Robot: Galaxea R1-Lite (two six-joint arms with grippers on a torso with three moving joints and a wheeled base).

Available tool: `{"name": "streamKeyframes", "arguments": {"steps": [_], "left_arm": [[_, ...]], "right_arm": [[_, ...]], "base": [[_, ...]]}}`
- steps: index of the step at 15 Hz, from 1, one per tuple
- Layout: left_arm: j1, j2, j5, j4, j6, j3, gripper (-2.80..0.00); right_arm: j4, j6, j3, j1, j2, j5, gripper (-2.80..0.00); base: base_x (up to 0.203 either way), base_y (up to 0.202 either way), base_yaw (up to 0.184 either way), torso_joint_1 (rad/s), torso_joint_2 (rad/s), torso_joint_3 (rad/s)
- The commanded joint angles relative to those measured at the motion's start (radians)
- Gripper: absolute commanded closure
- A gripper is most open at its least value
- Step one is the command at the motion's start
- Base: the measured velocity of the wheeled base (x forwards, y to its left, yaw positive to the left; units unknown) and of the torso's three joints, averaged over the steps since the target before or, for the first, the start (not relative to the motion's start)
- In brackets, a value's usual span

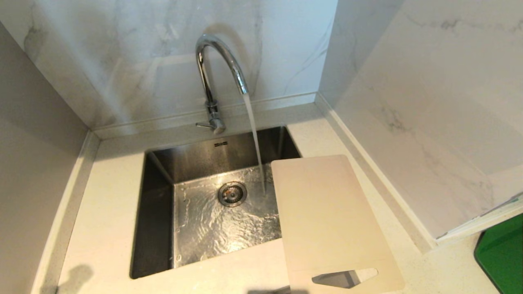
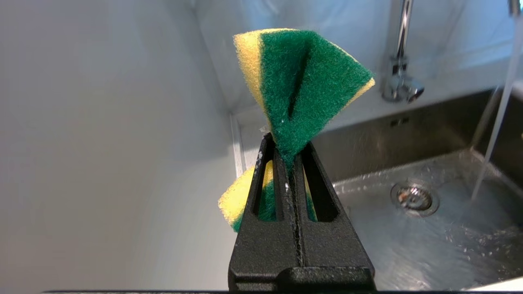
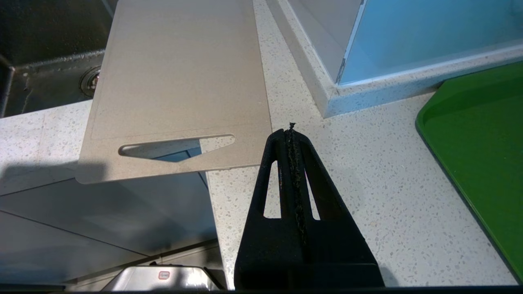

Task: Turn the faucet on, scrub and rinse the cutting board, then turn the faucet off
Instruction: Pick up the cutting board

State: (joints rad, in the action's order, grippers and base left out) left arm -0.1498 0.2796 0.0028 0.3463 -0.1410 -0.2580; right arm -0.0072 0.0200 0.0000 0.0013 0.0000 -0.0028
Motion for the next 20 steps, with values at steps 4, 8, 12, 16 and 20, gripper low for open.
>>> {"name": "streamKeyframes", "arguments": {"steps": [4,8,12,16,20], "left_arm": [[0.032,-0.003,-0.007,0.083,-0.009,0.191,0.00],[0.049,-0.003,-0.003,0.131,-0.009,0.263,0.00],[0.125,-0.063,0.015,0.057,-0.009,0.263,0.00],[0.143,-0.162,0.023,-0.089,0.009,0.263,0.00],[0.146,-0.284,-0.016,-0.293,0.020,0.263,0.00]], "right_arm": [[0.000,0.000,0.000,0.000,0.000,0.000,0.00],[0.000,0.000,0.000,0.000,0.000,0.000,0.00],[0.000,0.000,0.000,0.000,0.000,0.000,0.00],[0.000,0.000,0.000,0.000,0.000,0.000,0.00],[0.000,0.000,0.000,0.000,0.000,0.000,0.00]], "base": [[0.000,0.000,0.000,0.000,0.00,0.000],[0.000,0.000,0.000,0.000,0.00,0.000],[0.000,0.000,0.000,0.000,0.00,0.000],[0.000,0.000,0.000,0.000,0.00,0.000],[0.000,0.000,0.000,0.000,0.00,0.000]]}}
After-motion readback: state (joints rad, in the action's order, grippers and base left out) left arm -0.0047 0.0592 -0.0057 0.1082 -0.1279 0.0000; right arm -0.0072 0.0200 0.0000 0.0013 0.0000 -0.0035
